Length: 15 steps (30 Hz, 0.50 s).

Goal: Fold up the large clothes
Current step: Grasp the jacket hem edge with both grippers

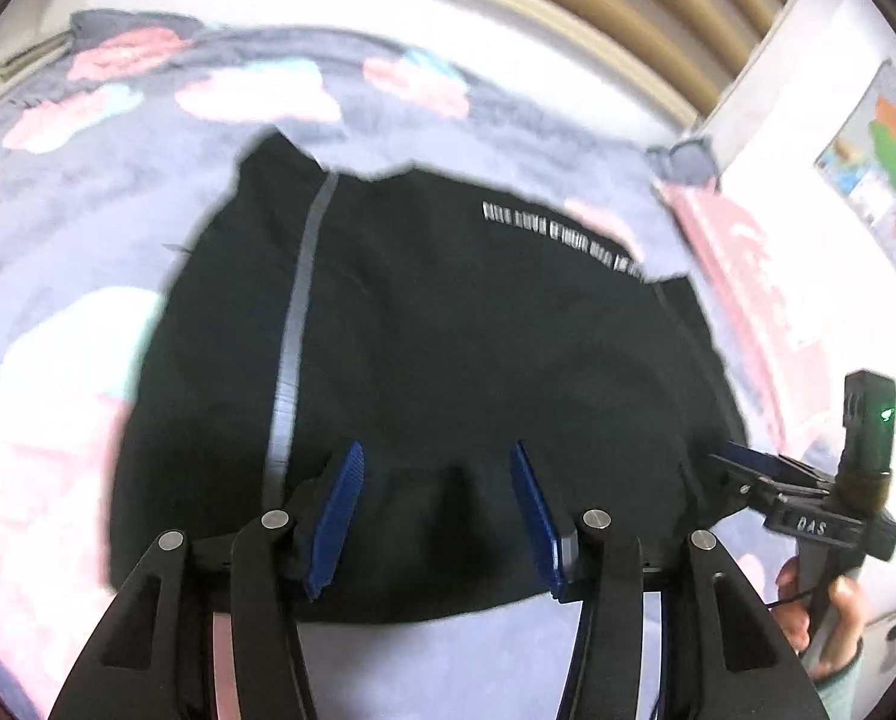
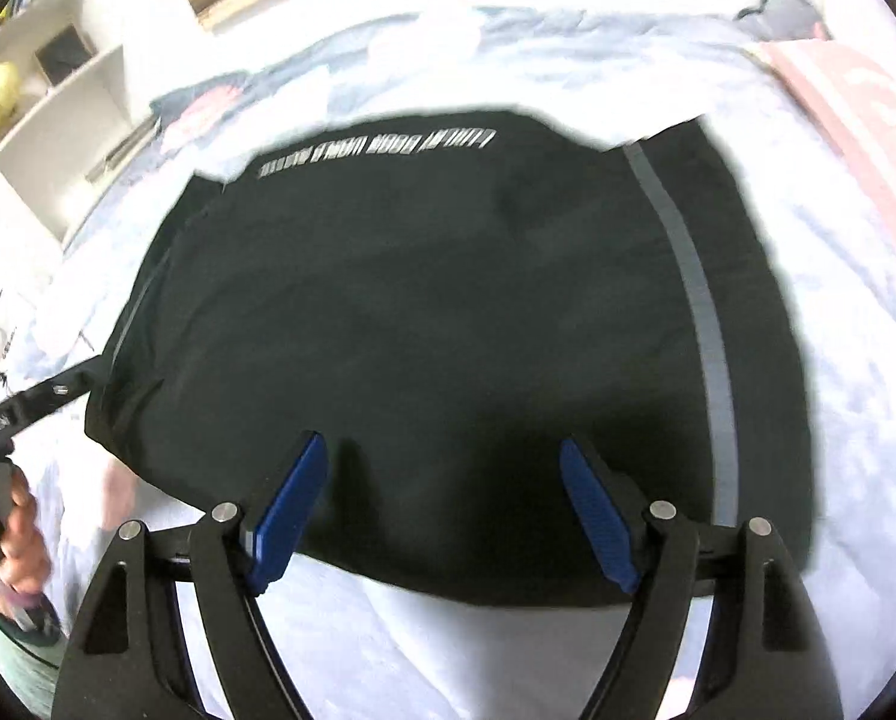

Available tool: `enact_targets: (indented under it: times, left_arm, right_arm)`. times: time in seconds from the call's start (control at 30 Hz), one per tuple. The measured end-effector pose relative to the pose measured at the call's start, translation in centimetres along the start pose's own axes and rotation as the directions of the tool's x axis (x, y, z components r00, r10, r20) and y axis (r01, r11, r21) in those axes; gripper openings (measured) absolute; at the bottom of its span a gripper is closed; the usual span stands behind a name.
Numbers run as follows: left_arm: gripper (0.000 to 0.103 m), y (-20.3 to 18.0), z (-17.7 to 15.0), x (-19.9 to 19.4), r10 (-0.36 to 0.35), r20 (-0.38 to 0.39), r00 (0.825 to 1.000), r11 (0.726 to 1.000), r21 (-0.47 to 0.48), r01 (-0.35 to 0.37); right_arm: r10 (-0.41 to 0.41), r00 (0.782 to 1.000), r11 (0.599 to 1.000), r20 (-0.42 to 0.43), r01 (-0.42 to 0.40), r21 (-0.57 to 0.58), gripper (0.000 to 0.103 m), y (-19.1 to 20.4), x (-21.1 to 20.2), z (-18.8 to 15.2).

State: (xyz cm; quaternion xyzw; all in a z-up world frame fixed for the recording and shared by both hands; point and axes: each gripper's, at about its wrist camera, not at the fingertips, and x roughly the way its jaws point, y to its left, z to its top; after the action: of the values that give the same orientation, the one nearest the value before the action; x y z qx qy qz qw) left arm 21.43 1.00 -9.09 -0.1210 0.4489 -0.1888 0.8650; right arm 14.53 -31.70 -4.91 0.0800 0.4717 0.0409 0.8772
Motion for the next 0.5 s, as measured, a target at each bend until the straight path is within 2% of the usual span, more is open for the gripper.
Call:
enact_targets:
  times: [0.1,0.17,0.23,0.27,0.37,0.5]
  left_arm:
    - [0.052,1.2,0.4,-3.5,0.005,0.068,0.998,1.0,0.028,-0.007]
    - [0.053,2.0,1.0,-5.4,0.02,0.102,0.995,0.999,0.041,-0.024]
    - [0.058,3.5,1.1,-6.7,0.029,0.125,0.992,0.999,0.028,-0.033]
    - [0.064,4.2,1.5,-7.2,0.028,0.136,0.99,0.999,0.013,-0.03]
    - [0.07,6.0,2.2,-8.2,0.02,0.149,0.989,0.999,-0.031,-0.016]
    - [0.073,7.3,3.2,-7.3,0.016,0.135,0.991,0.998,-0.057,-0.008]
  right_arm:
    - [-0.032,0.998,0.999,0.058,0.031,0.03,0.084,-2.1,-3.1,0.1]
    - [-0.051,0.995,0.997,0.084,0.046,0.056,0.091,-3.7,-4.3,0.7]
    - [-0.07,0.993,0.995,0.093,0.063,0.082,0.093,-5.7,-5.1,1.4]
    - [-0.077,0.992,0.993,0.095,0.068,0.093,0.093,-6.8,-5.2,1.6]
    - [-0.061,0.994,0.99,0.09,0.049,0.13,0.093,-9.0,-5.2,2.4]
    - [-0.009,0.997,0.98,0.071,-0.006,0.198,0.093,-11.7,-3.6,2.9]
